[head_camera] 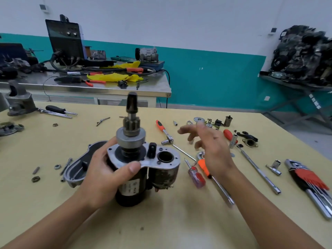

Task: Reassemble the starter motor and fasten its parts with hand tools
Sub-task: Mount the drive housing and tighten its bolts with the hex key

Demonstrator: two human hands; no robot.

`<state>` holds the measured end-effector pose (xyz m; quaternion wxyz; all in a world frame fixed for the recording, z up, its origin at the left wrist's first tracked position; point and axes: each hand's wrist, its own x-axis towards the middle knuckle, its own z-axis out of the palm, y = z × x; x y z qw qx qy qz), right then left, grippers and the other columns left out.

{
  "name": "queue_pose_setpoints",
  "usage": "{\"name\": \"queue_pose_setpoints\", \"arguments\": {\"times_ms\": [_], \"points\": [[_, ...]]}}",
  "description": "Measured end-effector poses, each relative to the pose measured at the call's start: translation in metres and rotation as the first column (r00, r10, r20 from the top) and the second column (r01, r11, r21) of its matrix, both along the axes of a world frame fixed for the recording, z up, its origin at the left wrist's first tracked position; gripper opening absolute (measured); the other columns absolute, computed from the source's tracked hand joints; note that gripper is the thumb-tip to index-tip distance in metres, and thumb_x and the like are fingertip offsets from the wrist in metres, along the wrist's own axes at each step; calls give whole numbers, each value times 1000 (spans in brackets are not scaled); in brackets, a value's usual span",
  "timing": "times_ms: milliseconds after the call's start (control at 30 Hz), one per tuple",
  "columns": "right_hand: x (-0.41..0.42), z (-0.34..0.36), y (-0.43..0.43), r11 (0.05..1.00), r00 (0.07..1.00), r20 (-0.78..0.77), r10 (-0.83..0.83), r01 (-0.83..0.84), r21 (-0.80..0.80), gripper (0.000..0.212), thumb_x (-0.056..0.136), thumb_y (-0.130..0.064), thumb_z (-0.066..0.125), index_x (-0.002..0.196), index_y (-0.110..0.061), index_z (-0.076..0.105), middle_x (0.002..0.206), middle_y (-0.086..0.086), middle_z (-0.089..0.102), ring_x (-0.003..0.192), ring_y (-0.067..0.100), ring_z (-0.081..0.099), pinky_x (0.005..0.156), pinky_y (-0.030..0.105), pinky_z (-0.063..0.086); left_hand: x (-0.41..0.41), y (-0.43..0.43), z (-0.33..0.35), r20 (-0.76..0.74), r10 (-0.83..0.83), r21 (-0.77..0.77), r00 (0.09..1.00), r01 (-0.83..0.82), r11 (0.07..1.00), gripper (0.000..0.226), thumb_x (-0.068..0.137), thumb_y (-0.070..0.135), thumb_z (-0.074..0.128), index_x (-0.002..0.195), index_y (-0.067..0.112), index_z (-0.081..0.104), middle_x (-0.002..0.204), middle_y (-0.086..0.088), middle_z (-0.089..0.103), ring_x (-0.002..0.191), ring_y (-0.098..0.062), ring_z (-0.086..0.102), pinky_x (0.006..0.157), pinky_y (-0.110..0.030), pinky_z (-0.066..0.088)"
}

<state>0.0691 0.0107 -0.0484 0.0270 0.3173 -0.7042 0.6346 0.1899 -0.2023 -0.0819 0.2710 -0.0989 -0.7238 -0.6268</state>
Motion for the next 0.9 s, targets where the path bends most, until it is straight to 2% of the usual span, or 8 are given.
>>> {"name": "queue_pose_setpoints", "arguments": {"times_ms": [100, 167, 267, 467, 533, 633, 800, 900], "points": [[-23, -8, 5, 945, 967, -26, -254, 254, 204, 42, 98, -47, 53, 86, -14, 75, 89, 2, 73, 83, 9, 64, 71, 25, 46, 1, -15, -6, 54, -72, 128, 996, 65, 990, 55, 67, 53, 78, 114, 26, 69, 112, -14, 72, 105, -35, 69, 88, -53, 55], [-29, -16, -1, 886, 958, -119, -261, 287, 363, 29, 95, -41, 60, 88, -17, 75, 82, -8, 72, 81, 8, 62, 71, 26, 47, 0, -18, -9, 67, -119, 160, 991, 107, 981, 48, 70, 42, 70, 116, 25, 69, 114, -17, 71, 107, -39, 67, 91, -58, 53], [-30, -19, -18, 785, 956, -251, -152, 271, 557, 24, 93, -41, 63, 107, -26, 74, 99, -21, 68, 86, -1, 57, 78, 26, 47, -1, -18, -8, 78, -179, 159, 981, 165, 973, 46, 71, 35, 64, 116, 26, 70, 113, -16, 71, 106, -37, 68, 88, -50, 57], [-30, -12, -56, 582, 973, -193, 124, 86, 809, 57, 87, -33, 71, 141, -26, 53, 141, -1, 55, 124, 19, 53, 100, 39, 47, -1, -14, -4, 84, -243, 159, 966, 228, 961, 48, 71, 32, 64, 117, 21, 70, 116, -22, 69, 108, -44, 65, 93, -58, 52], [-30, -4, -67, 656, 979, -167, 114, 52, 753, 50, 91, -33, 70, 138, -24, 57, 137, -3, 59, 116, 15, 56, 98, 36, 48, 0, -14, -4, 102, -245, 134, 964, 231, 964, 50, 74, 32, 64, 120, 14, 67, 118, -26, 67, 110, -47, 63, 96, -64, 48], [-19, 25, -67, 940, 999, 28, 30, -37, 340, 28, 99, -41, 55, 110, -23, 72, 107, -12, 73, 89, 6, 62, 79, 32, 49, 2, -13, -2, 136, -219, 116, 966, 204, 972, 52, 75, 37, 69, 121, 13, 65, 117, -22, 68, 110, -42, 64, 96, -62, 49], [21, 50, -31, 847, 900, 68, 431, -429, 314, 46, 88, -65, 46, 117, -37, 67, 116, -13, 71, 102, 6, 67, 82, 26, 52, 3, -10, 0, 128, -191, 167, 973, 168, 972, 58, 71, 55, 77, 117, 19, 68, 115, -17, 71, 109, -38, 66, 92, -45, 56], [50, 31, -21, 849, 916, -84, 393, -327, 415, 43, 84, -49, 68, 126, -40, 61, 122, -20, 65, 114, 2, 62, 90, 18, 51, 5, -4, -1, 73, -171, 181, 982, 156, 971, 63, 78, 56, 73, 121, 11, 65, 117, -19, 69, 110, -38, 66, 90, -46, 56]]}}
